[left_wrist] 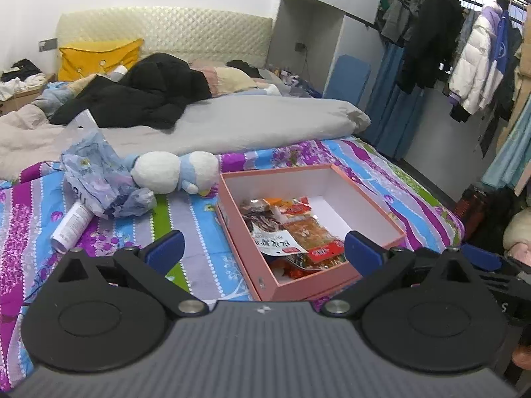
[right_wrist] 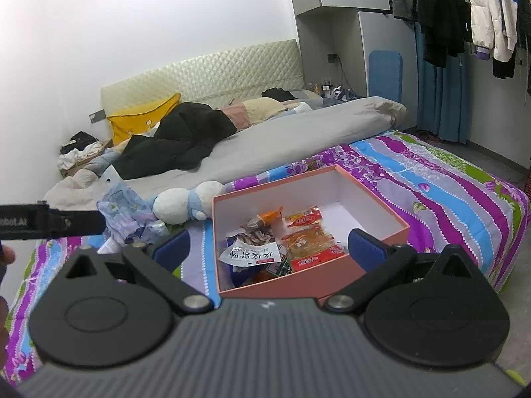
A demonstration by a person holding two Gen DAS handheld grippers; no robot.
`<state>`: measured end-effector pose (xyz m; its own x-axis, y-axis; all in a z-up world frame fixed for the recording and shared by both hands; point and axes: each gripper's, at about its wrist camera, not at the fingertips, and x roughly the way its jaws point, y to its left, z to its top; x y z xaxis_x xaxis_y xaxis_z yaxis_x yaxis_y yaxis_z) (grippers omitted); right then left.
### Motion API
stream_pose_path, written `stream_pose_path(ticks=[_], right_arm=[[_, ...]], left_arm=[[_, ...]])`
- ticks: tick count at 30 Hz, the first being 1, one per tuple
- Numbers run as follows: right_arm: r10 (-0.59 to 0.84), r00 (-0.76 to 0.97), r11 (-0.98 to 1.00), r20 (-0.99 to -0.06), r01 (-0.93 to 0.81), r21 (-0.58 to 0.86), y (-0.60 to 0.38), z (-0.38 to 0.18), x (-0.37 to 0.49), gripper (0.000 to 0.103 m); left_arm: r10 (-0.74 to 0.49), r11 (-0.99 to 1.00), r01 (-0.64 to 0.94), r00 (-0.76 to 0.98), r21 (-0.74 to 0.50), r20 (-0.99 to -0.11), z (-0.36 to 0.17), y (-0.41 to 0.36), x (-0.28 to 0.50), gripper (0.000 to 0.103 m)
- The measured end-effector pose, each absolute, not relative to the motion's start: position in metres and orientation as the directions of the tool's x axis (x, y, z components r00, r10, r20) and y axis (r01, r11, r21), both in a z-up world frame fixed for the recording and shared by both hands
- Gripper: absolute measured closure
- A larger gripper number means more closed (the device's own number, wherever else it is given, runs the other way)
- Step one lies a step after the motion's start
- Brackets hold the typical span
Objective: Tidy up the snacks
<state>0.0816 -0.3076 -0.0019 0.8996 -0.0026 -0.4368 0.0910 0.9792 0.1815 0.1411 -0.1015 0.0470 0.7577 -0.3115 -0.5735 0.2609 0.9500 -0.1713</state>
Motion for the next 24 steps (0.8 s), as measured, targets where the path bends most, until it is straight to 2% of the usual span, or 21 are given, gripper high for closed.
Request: stream_pose_path(ticks=[24], right_arm=[[-0.012,0.902,0.979,-0.432,0.098,0.178,-0.3126,0.0002,0.0804,0.0]], left_arm=[[-0.312,0.949,0.272,0.76,-0.157,-0.57,0.0517,-0.102,0.1357,0.0]])
